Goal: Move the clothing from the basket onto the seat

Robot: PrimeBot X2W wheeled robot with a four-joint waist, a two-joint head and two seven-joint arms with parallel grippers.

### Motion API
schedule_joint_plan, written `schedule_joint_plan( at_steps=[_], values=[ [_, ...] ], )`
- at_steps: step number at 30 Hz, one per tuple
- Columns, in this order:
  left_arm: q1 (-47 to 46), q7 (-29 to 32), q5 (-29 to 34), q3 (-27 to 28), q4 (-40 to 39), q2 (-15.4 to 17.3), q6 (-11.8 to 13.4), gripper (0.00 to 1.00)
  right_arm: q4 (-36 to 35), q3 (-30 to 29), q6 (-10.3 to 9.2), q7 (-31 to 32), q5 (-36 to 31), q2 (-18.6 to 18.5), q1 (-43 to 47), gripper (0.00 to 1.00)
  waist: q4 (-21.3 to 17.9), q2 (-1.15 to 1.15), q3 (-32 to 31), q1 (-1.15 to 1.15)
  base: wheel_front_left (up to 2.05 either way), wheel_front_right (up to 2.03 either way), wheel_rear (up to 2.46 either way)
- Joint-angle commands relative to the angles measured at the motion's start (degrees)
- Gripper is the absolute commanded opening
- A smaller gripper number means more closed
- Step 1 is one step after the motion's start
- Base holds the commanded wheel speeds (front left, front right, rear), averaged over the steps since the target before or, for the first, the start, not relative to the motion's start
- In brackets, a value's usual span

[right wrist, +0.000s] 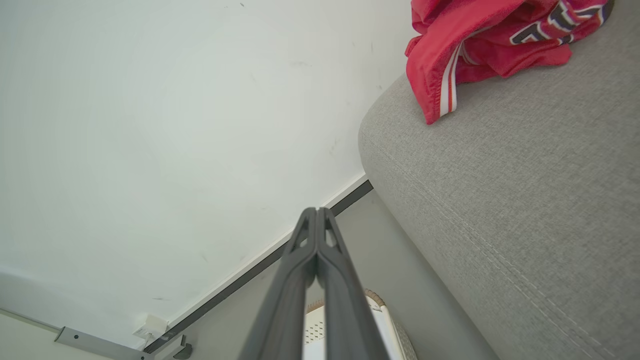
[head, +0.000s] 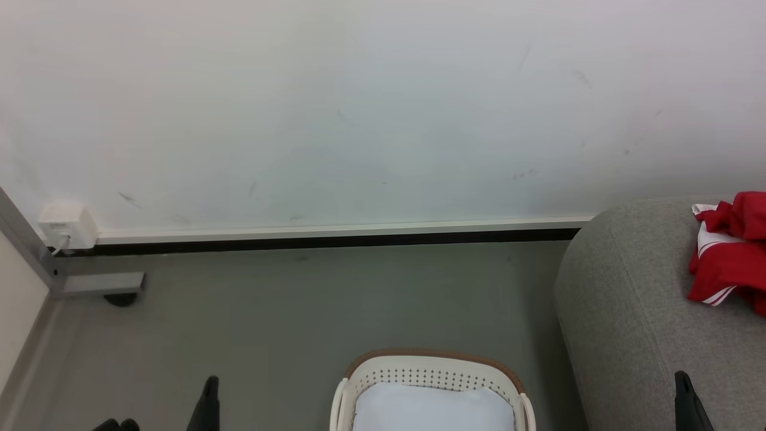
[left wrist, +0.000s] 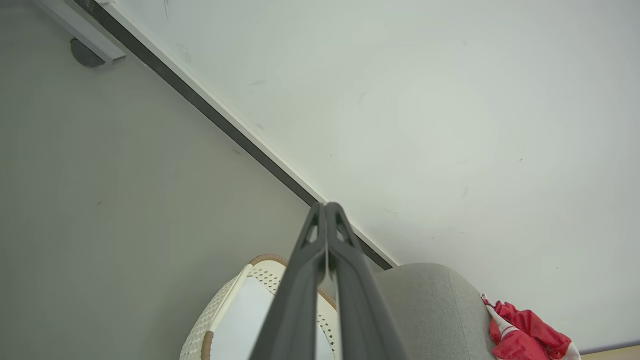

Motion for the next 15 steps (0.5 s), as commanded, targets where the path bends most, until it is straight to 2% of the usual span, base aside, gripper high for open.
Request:
schedule_joint_plan(
  at_steps=[1,15],
  values=[
    [-1.4,0.3,-1.3,0.3,-0.9,0.3,-0.2,0.0,-0.9,-0.2,-0.04,0.3,1.5,-0.6,-1.7,0.0,0.0,0.0,0.0,0.0,0.0,0.0,0.0],
    [-2.4,2.8,-11.0,1.6,-1.8,0.4,-0.8,0.0,-1.8,-0.4,-0.06,2.9,11.7,-0.8,-2.8,0.0,-0.1,0.0,0.4,0.0,0.0,0.0,0.0]
  ],
)
